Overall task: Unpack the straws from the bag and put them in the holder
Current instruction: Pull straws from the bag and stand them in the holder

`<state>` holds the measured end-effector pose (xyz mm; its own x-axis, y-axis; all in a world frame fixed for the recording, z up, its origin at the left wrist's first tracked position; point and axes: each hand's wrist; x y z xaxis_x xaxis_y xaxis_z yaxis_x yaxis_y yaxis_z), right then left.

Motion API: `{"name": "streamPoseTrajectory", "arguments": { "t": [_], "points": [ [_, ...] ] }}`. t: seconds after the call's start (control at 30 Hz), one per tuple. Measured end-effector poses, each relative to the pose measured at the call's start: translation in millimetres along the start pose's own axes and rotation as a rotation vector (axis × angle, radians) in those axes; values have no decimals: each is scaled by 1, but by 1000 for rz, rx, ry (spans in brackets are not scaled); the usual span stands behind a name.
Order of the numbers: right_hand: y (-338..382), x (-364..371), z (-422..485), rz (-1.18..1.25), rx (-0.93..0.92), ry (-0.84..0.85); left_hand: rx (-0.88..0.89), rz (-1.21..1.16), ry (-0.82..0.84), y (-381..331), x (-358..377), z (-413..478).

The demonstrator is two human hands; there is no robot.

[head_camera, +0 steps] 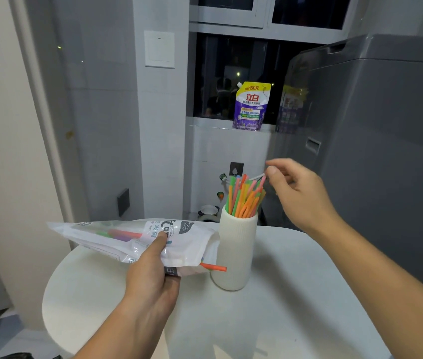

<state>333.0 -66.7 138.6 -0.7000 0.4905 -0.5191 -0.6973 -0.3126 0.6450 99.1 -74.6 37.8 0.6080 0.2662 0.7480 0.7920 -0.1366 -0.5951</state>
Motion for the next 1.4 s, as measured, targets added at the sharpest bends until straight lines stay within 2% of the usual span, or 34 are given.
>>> {"name": "streamPoseTrajectory", "arguments": {
  "t": [0.37,0.5,0.6,0.63,0.7,0.8,0.87,0.97,1.07,1.17,1.27,1.4],
  "points": [
    [-20,22,-22,-22,7,194,1,-12,29,-1,1,-4],
    [-8,18,-38,179,-6,-17,-13,-14,1,-3,3,-6],
    [13,21,-64,91,-55,-219,4,-23,-7,-4,5,-9],
    [20,26,-73,104,-14,-212,23,-24,-1,-5,6,-10],
    [36,39,-92,285,264,-103,80,-21,17,-7,10,-14],
    [52,58,-113,846,803,45,171,34,77,-8,15,-23],
    [56,66,-123,1117,982,62,235,109,119,-5,17,-27],
    [57,74,-129,1303,1029,42,306,194,201,1,16,-34],
    [59,75,-128,1369,1024,18,347,275,284,5,16,-39],
    [57,75,-128,1369,1049,9,389,354,342,6,14,-43],
    [51,79,-128,1364,1089,-3,422,349,327,5,13,-41],
    [48,77,-126,1174,1025,-33,367,260,267,3,13,-40]
  ]
}}
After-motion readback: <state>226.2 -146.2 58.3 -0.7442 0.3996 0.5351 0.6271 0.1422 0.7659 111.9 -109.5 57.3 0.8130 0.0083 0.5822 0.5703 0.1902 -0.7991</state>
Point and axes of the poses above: each hand's wrist, its own z-axis towards the middle knuckle, its own x-axis out of the palm, y = z × x, and after that the axes turned 2 degrees about y, right-handed
